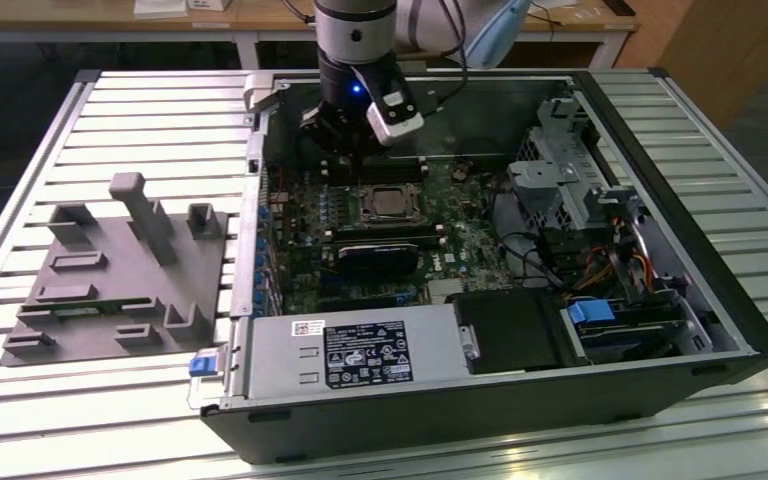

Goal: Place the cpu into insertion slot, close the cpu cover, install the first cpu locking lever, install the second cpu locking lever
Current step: 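Install the first cpu locking lever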

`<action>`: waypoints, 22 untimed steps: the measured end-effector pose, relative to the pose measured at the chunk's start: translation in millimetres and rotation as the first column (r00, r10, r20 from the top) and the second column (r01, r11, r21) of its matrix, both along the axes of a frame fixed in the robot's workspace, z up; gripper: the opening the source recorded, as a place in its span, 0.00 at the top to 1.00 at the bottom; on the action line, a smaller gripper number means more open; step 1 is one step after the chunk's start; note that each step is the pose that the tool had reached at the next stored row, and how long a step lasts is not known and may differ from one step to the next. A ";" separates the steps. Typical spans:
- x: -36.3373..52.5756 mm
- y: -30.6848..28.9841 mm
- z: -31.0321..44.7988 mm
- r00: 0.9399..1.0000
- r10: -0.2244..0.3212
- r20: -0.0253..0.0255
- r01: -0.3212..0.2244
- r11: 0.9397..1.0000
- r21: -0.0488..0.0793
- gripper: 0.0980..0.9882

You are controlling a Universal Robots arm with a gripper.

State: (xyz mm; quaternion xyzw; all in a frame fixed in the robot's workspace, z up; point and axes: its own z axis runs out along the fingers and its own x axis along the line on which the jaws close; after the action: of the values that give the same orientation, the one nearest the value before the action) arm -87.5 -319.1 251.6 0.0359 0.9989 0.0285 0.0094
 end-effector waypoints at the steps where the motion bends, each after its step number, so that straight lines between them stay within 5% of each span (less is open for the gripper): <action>1: -1.4 0.0 0.0 1.000 0.000 0.002 0.000 1.000 0.010 1.00; 11: -6.4 0.0 0.0 1.000 -0.001 0.016 -0.002 0.987 0.158 1.00; 15: -6.4 0.0 0.0 1.000 -0.001 0.017 -0.002 0.983 0.181 1.00; 22: -0.5 0.0 -0.1 1.000 -0.001 0.017 -0.002 0.983 0.183 1.00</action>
State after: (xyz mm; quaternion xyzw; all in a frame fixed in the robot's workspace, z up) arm -88.0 -319.1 251.5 0.0361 0.9920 0.1203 0.0146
